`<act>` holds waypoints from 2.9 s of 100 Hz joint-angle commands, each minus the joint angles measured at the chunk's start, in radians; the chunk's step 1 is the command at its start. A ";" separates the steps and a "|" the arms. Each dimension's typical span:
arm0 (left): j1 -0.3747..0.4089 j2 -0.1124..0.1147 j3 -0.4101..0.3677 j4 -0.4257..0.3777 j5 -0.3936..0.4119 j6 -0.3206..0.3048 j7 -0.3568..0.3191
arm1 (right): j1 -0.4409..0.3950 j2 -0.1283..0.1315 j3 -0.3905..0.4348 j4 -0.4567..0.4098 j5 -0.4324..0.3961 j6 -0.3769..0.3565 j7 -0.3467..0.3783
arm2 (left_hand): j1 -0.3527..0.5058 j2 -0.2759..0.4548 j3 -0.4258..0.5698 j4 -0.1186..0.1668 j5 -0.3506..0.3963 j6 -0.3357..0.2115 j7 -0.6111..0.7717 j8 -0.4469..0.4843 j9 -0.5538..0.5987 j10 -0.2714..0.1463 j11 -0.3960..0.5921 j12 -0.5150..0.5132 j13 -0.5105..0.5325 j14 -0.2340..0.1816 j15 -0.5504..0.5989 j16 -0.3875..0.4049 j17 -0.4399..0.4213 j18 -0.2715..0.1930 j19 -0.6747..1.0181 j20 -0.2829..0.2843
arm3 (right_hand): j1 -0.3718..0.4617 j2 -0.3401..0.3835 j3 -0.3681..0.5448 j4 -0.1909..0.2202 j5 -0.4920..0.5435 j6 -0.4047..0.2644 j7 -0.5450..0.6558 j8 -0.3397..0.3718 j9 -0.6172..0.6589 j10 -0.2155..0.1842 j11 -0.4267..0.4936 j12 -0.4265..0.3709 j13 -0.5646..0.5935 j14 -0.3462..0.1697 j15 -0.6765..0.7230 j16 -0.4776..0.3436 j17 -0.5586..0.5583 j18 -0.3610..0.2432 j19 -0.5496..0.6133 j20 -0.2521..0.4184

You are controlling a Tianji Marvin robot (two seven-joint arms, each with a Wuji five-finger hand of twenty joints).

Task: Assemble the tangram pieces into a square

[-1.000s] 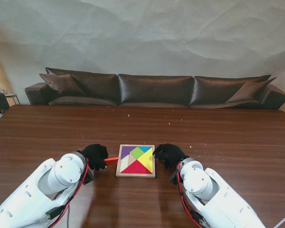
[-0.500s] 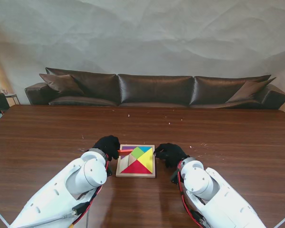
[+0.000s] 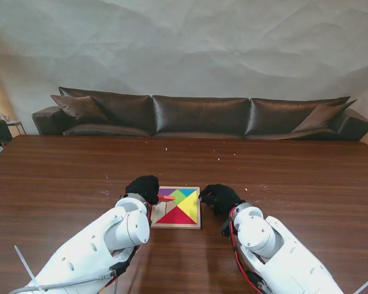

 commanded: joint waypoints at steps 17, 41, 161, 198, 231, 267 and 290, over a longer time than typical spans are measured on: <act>-0.043 -0.008 0.038 0.045 0.018 -0.014 -0.014 | -0.002 -0.005 -0.001 -0.002 -0.001 -0.008 0.010 | 0.018 0.055 0.073 0.065 0.060 0.016 0.080 0.010 0.022 -0.005 0.024 0.018 -0.006 0.049 0.029 -0.010 -0.025 0.008 0.055 0.016 | -0.007 0.017 -0.018 0.029 -0.015 0.002 0.015 -0.006 -0.024 0.020 0.014 -0.012 -0.019 0.007 0.016 -0.004 -0.139 0.013 0.033 0.029; -0.111 -0.022 0.100 0.110 0.012 -0.003 -0.022 | -0.004 -0.005 0.000 -0.003 0.001 -0.007 0.009 | 0.018 0.069 0.037 0.043 0.049 0.007 0.078 0.004 0.020 -0.017 -0.011 0.010 -0.014 0.030 -0.002 -0.033 -0.029 0.003 0.040 0.012 | -0.006 0.016 -0.018 0.030 -0.015 0.003 0.015 -0.006 -0.024 0.022 0.014 -0.012 -0.020 0.008 0.015 -0.004 -0.139 0.014 0.033 0.029; -0.162 -0.076 0.168 0.235 -0.044 0.009 0.044 | -0.009 -0.004 0.006 -0.012 0.006 0.003 0.014 | -0.002 0.067 -0.107 0.003 -0.005 0.012 0.043 -0.069 -0.019 -0.056 -0.129 -0.118 -0.048 -0.065 -0.334 -0.110 -0.026 -0.062 -0.224 -0.124 | -0.006 0.017 -0.019 0.029 -0.016 0.003 0.014 -0.007 -0.025 0.022 0.014 -0.012 -0.021 0.009 0.016 -0.004 -0.140 0.012 0.032 0.029; -0.146 -0.057 0.162 0.203 -0.029 0.019 0.009 | -0.009 -0.004 0.006 -0.013 0.005 0.004 0.016 | -0.012 0.067 -0.130 0.002 -0.038 0.022 0.020 -0.082 -0.052 -0.045 -0.167 -0.129 -0.090 -0.054 -0.395 -0.118 -0.063 -0.060 -0.274 -0.144 | -0.006 0.017 -0.018 0.029 -0.017 0.004 0.014 -0.007 -0.025 0.023 0.014 -0.012 -0.020 0.009 0.016 -0.004 -0.140 0.012 0.033 0.030; -0.138 -0.040 0.155 0.179 -0.025 0.007 -0.027 | -0.009 -0.004 0.007 -0.013 0.007 0.006 0.016 | -0.032 0.063 -0.146 0.005 -0.077 0.034 -0.023 -0.087 -0.097 -0.034 -0.206 -0.132 -0.152 -0.052 -0.435 -0.125 -0.112 -0.078 -0.316 -0.165 | -0.006 0.018 -0.019 0.029 -0.018 0.004 0.015 -0.007 -0.026 0.021 0.014 -0.013 -0.022 0.007 0.016 -0.004 -0.141 0.012 0.033 0.029; -0.125 -0.027 0.146 0.154 -0.018 -0.003 -0.049 | -0.009 -0.003 0.007 -0.013 0.006 0.007 0.018 | -0.103 0.068 -0.161 -0.001 -0.095 0.054 -0.067 -0.072 -0.146 -0.016 -0.194 -0.156 -0.205 -0.055 -0.410 -0.193 -0.141 -0.076 -0.334 -0.182 | -0.005 0.016 -0.018 0.029 -0.019 0.006 0.015 -0.007 -0.026 0.021 0.014 -0.012 -0.021 0.008 0.016 -0.004 -0.141 0.012 0.032 0.029; -0.117 -0.003 0.137 0.115 -0.001 -0.011 -0.099 | -0.009 -0.003 0.006 -0.013 0.006 0.008 0.019 | -0.139 0.084 -0.163 0.002 -0.113 0.078 -0.103 -0.072 -0.187 0.016 -0.206 -0.169 -0.253 -0.020 -0.397 -0.212 -0.193 -0.056 -0.332 -0.175 | -0.004 0.013 -0.016 0.028 -0.018 0.006 0.016 -0.007 -0.026 0.021 0.015 -0.012 -0.021 0.004 0.015 -0.005 -0.141 0.012 0.032 0.029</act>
